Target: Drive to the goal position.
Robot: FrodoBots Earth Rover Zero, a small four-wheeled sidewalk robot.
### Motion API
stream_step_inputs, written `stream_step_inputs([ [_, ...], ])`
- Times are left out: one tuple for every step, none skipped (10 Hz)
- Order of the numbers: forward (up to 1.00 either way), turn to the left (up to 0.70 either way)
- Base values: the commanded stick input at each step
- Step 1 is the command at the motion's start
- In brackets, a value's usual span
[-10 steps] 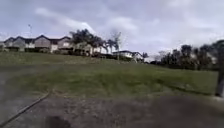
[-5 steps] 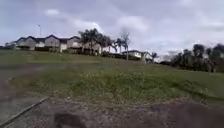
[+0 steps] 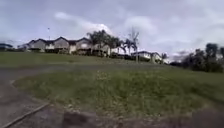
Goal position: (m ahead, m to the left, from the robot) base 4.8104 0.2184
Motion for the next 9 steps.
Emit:
stream_step_inputs([
  [0.70, 0.35],
  [0.70, 0.35],
  [0.70, 0.35],
  [0.70, 0.35],
  [0.70, 0.35],
  [0.70, 0.35],
  [0.70, 0.26],
  [0.70, 0.16],
  [0.70, 0.06],
])
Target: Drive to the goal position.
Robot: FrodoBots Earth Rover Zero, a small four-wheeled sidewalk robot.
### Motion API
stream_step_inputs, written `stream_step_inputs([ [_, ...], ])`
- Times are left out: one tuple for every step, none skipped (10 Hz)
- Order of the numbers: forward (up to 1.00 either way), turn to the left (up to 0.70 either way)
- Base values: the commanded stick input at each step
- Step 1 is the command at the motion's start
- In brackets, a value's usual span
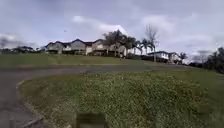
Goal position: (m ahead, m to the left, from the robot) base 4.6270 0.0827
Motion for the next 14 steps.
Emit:
stream_step_inputs([
  [0.70, 0.00],
  [0.70, 0.01],
  [0.70, 0.01],
  [0.70, 0.02],
  [0.70, 0.02],
  [0.70, 0.02],
  [0.70, 0.02],
  [0.70, 0.02],
  [0.70, 0.02],
  [0.70, 0.02],
  [0.70, 0.01],
  [0.70, 0.01],
  [0.70, 0.00],
  [0.70, 0.00],
])
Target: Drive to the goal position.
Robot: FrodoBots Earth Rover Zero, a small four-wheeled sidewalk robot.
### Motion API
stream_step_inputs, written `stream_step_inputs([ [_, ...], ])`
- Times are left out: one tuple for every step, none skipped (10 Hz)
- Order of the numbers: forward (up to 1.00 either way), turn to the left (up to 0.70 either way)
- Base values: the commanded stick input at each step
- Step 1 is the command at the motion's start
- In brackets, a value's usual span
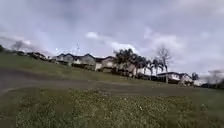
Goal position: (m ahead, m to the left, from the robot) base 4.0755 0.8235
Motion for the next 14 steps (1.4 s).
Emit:
stream_step_inputs([
  [0.70, 0.00],
  [0.70, 0.00],
  [0.70, 0.00],
  [0.70, 0.00],
  [0.70, 0.00],
  [0.70, 0.00],
  [0.70, 0.00],
  [0.70, 0.00],
  [0.70, 0.00],
  [0.70, 0.00],
  [0.70, 0.00],
  [0.70, 0.00],
  [0.70, 0.00],
  [0.70, 0.00],
])
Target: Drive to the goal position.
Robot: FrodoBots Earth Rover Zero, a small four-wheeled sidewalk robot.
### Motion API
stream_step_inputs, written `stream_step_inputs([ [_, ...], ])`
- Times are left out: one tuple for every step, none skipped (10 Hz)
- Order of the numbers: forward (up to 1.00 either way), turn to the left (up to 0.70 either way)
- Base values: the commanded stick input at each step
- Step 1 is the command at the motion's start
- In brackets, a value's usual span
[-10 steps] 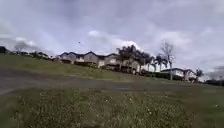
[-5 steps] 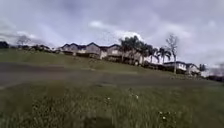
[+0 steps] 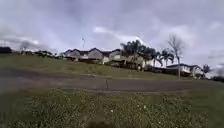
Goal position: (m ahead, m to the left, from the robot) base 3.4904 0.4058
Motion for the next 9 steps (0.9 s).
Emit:
stream_step_inputs([
  [0.70, 0.00],
  [0.70, 0.00],
  [0.70, 0.00],
  [0.70, 0.00],
  [0.70, 0.00],
  [0.70, 0.00],
  [0.70, 0.00],
  [0.70, 0.00],
  [0.70, 0.00],
])
